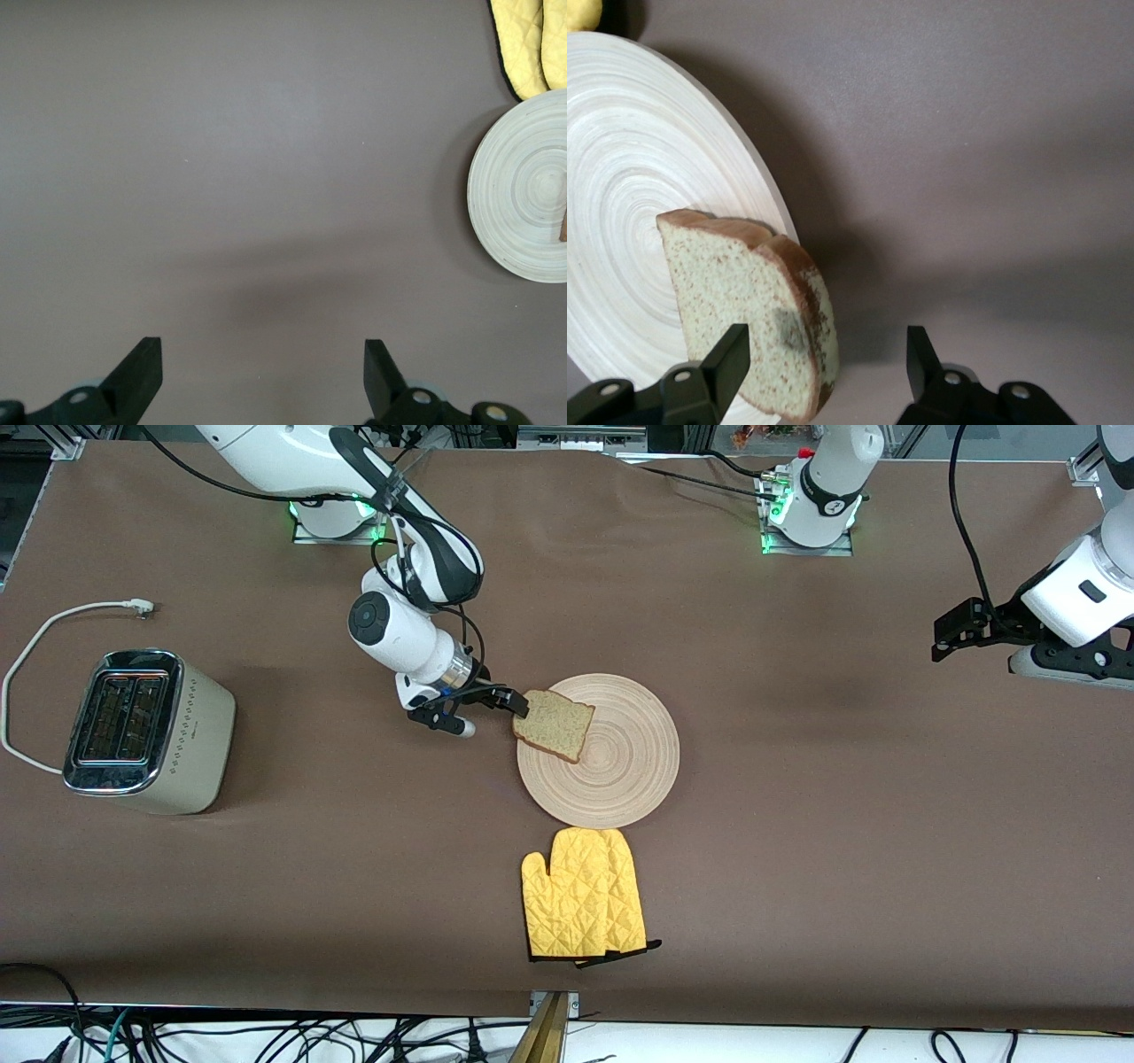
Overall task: Move plate and put bread in toaster
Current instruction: 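Grasp the bread slice's crust edge with the right gripper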
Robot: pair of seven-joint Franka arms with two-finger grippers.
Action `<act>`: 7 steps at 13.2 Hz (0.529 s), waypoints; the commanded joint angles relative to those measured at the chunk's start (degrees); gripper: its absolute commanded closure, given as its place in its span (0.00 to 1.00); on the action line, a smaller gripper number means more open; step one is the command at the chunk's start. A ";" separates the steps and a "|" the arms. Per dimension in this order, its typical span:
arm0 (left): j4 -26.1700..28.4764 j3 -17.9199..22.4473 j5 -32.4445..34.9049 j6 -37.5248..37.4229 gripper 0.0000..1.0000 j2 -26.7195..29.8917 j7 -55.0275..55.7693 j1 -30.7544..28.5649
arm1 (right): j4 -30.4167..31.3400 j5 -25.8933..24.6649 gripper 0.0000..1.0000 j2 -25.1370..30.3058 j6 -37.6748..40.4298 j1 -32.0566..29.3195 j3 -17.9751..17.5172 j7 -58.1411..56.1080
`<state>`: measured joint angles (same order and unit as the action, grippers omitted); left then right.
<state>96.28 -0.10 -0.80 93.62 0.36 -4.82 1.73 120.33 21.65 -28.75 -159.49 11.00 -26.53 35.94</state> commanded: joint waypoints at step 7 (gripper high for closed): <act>-1.27 0.63 -0.43 -1.69 0.00 0.25 0.69 1.17 | -1.59 0.85 0.62 -2.10 -1.97 0.87 -0.37 0.36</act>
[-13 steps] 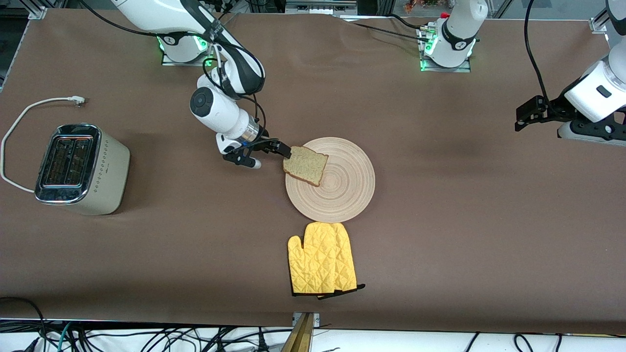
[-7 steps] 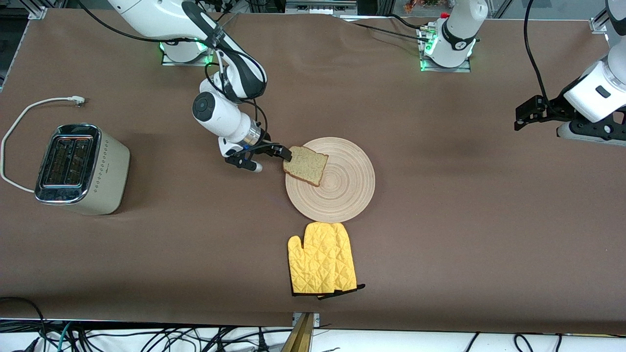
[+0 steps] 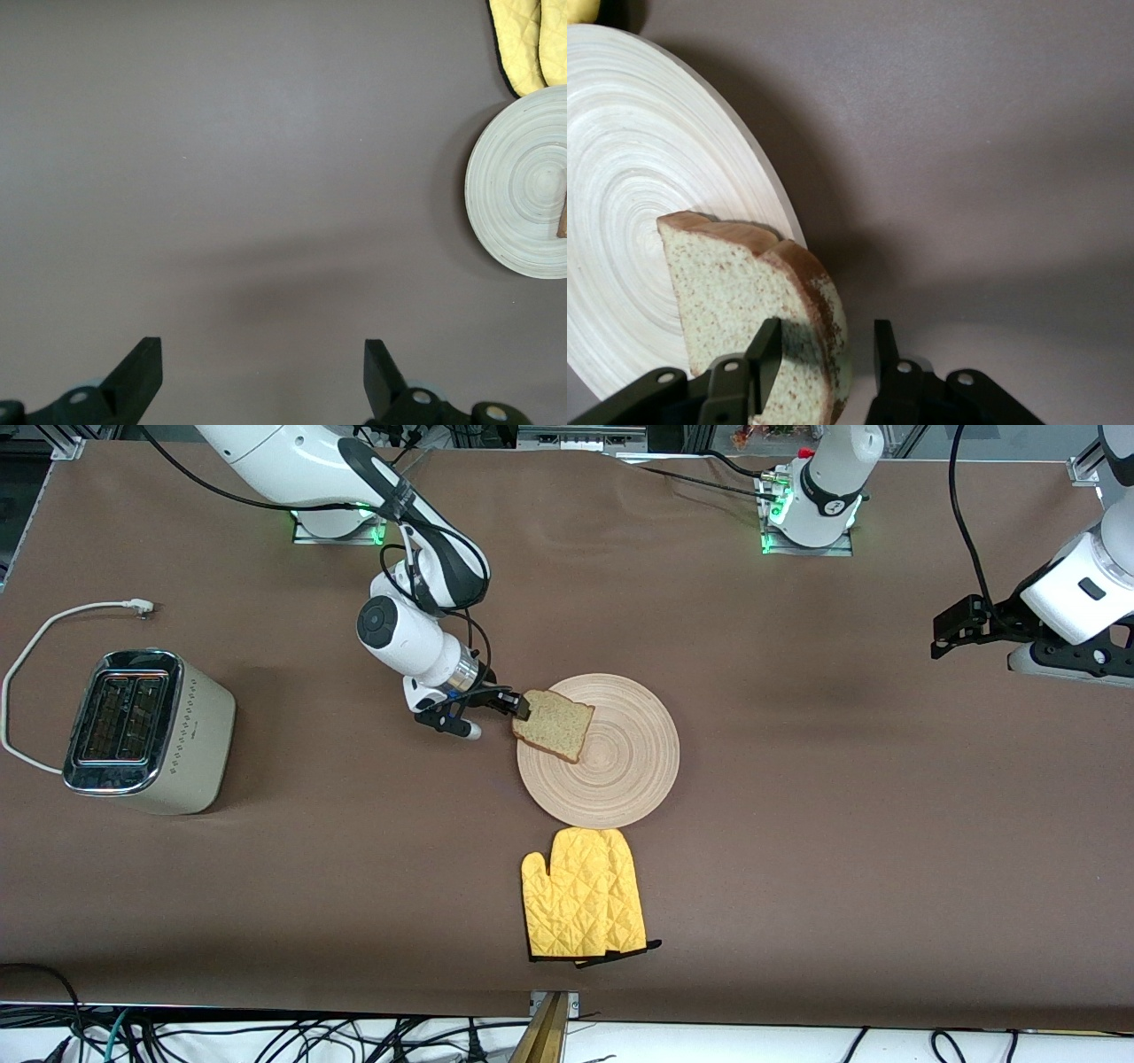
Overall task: Move plate and put bread in toaster
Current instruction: 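Grasp the bread slice's crust edge with the right gripper, then lift the bread slice off the plate and carry it to the toaster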
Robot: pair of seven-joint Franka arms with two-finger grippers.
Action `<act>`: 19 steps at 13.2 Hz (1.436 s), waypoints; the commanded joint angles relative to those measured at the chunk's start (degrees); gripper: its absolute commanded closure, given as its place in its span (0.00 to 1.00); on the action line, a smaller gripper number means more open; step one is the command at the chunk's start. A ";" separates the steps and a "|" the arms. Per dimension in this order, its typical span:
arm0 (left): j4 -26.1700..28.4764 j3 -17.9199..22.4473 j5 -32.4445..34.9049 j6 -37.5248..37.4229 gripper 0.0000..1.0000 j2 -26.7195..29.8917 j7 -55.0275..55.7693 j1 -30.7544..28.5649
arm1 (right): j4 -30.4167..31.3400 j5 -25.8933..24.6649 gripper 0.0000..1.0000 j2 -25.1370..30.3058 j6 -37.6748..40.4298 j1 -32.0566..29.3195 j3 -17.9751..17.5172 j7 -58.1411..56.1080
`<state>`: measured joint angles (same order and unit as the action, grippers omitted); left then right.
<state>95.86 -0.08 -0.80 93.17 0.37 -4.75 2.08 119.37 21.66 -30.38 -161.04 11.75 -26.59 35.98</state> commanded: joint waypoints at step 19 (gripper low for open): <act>-0.85 0.61 -0.70 -1.33 0.00 0.16 0.62 0.90 | -13.26 -5.99 1.00 12.27 35.67 -0.06 7.85 0.41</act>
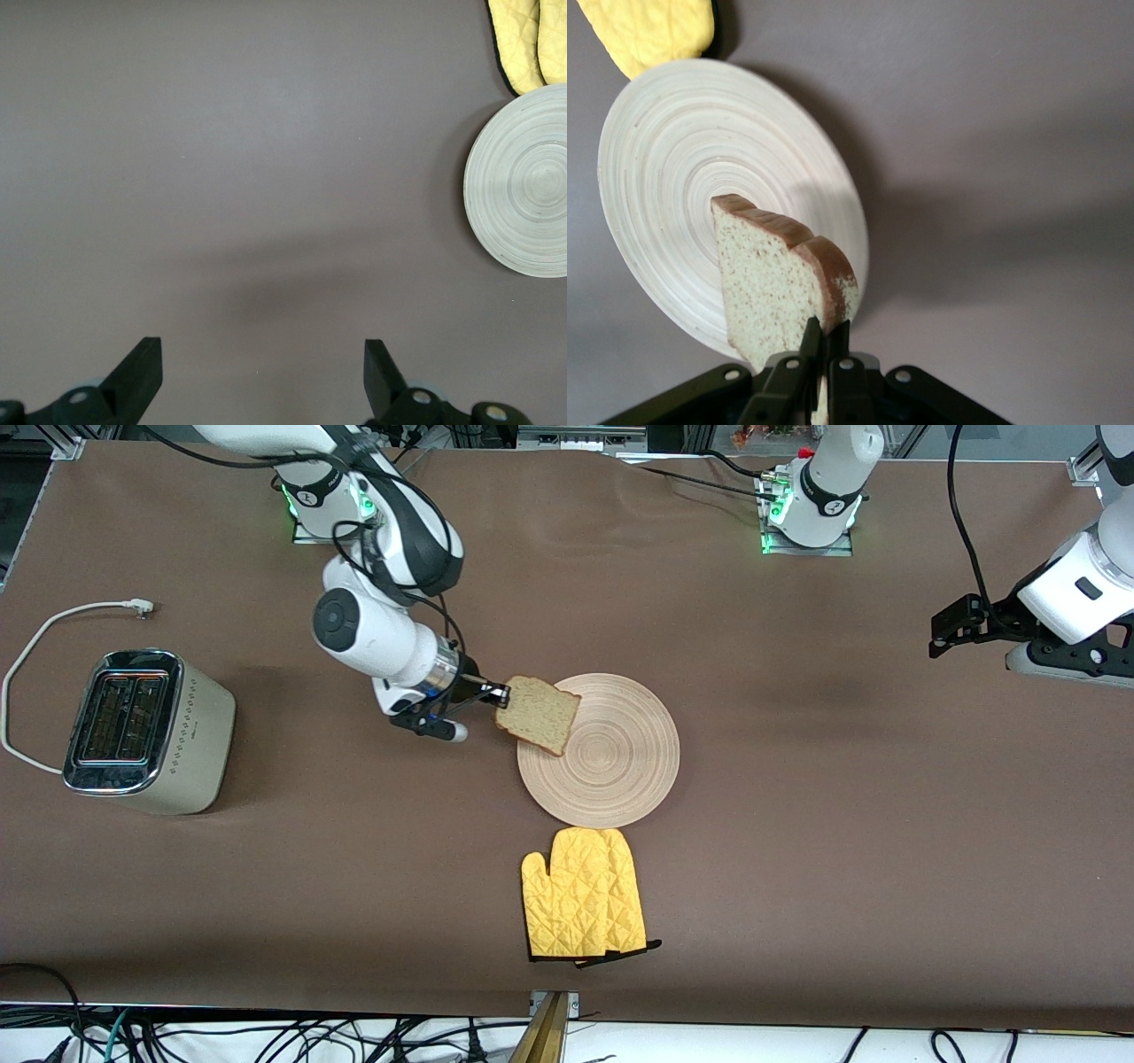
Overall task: Move plate and put bread in toaster
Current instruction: 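Lift the bread slice off the plate and carry it to the toaster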
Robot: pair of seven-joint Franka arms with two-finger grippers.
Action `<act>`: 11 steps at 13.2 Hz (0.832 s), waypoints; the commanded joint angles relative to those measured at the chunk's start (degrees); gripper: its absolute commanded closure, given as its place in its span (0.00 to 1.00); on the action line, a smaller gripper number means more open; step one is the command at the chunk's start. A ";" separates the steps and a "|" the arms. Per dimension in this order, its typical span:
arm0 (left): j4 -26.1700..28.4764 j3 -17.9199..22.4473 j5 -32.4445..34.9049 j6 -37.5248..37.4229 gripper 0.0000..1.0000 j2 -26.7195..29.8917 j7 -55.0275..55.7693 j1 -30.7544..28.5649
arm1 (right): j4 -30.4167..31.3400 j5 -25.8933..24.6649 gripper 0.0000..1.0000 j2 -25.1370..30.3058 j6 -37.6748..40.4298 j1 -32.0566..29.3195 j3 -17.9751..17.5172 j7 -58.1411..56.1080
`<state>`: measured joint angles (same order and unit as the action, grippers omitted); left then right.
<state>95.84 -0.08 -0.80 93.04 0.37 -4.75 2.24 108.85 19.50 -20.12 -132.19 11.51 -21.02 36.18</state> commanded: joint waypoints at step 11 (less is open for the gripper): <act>-0.83 0.61 -0.70 -1.54 0.00 0.25 0.62 0.75 | -17.33 -24.49 1.00 6.93 40.23 0.18 25.13 -40.65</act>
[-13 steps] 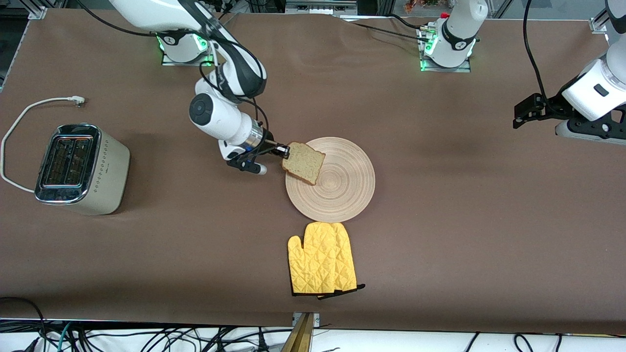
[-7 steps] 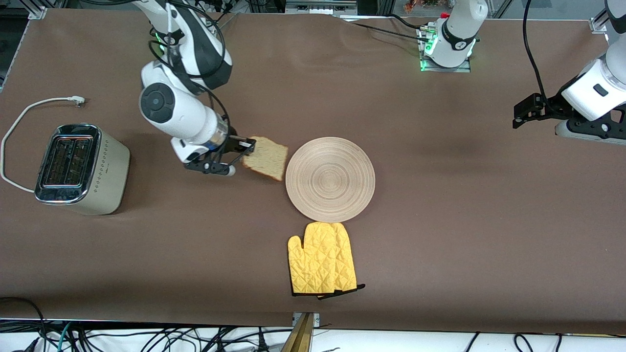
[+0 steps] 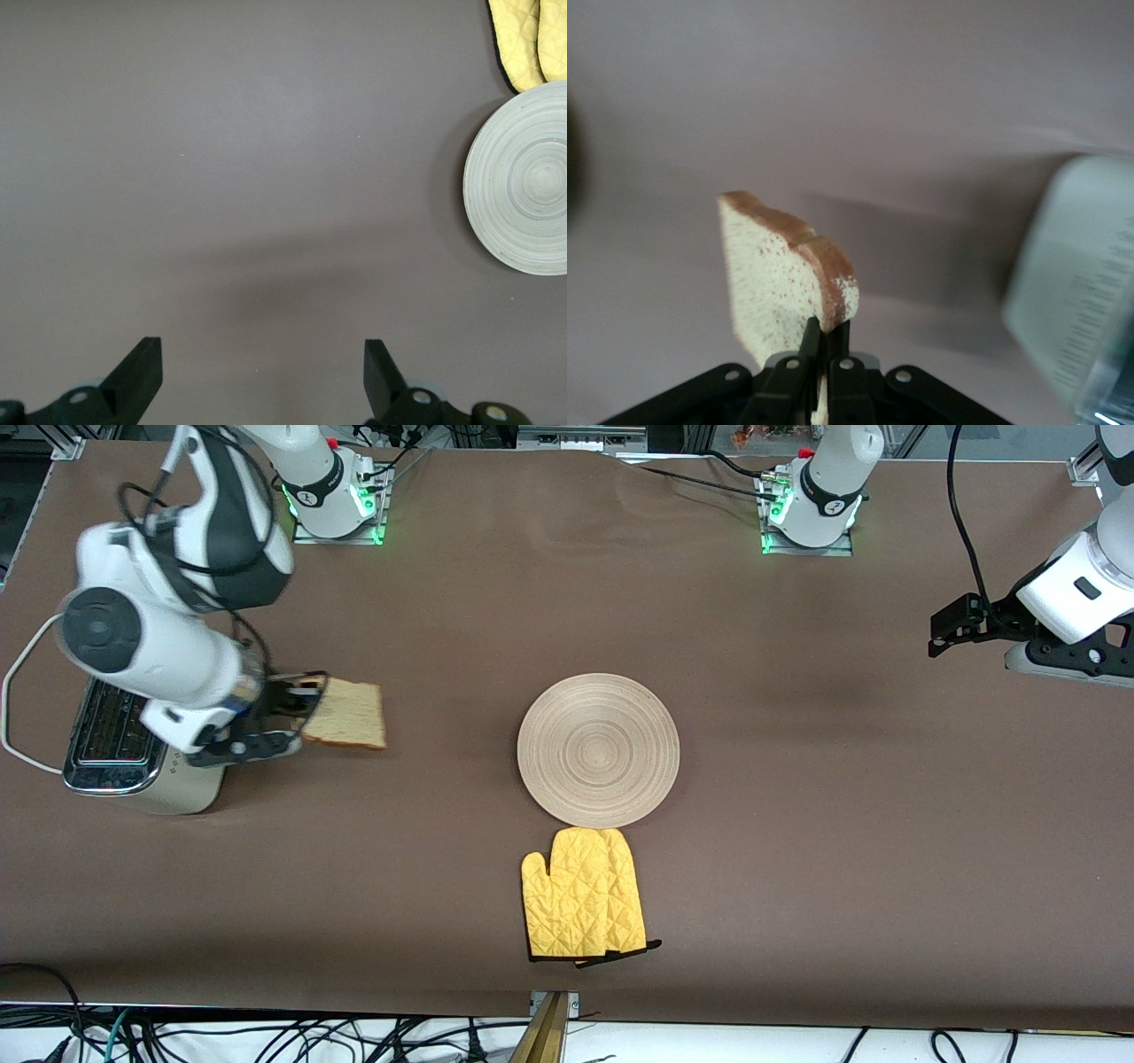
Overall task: Move plate and put bread in toaster
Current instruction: 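Lift the bread slice off the plate and carry it to the toaster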
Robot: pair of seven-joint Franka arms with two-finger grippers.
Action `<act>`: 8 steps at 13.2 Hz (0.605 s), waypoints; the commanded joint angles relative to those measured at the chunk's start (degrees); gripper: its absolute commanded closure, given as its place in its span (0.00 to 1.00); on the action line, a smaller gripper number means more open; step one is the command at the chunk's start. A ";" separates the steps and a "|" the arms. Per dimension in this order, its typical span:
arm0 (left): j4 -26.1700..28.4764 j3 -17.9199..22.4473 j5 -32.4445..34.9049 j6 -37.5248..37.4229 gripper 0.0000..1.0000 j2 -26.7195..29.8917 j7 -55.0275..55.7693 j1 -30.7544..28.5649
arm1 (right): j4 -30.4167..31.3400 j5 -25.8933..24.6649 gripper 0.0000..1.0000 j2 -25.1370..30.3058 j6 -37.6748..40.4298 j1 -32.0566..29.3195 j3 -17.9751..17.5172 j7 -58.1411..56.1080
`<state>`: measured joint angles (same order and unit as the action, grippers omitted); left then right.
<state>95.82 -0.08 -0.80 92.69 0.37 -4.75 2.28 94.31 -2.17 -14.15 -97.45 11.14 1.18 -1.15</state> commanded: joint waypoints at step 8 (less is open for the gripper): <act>-0.90 0.61 -0.70 -1.63 0.00 0.25 0.62 0.71 | -5.63 -20.92 1.00 0.26 12.63 0.02 9.27 -3.24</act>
<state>95.79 -0.08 -0.80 92.22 0.37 -4.75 2.29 89.63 -19.53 -13.56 -85.96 10.89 9.58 -4.30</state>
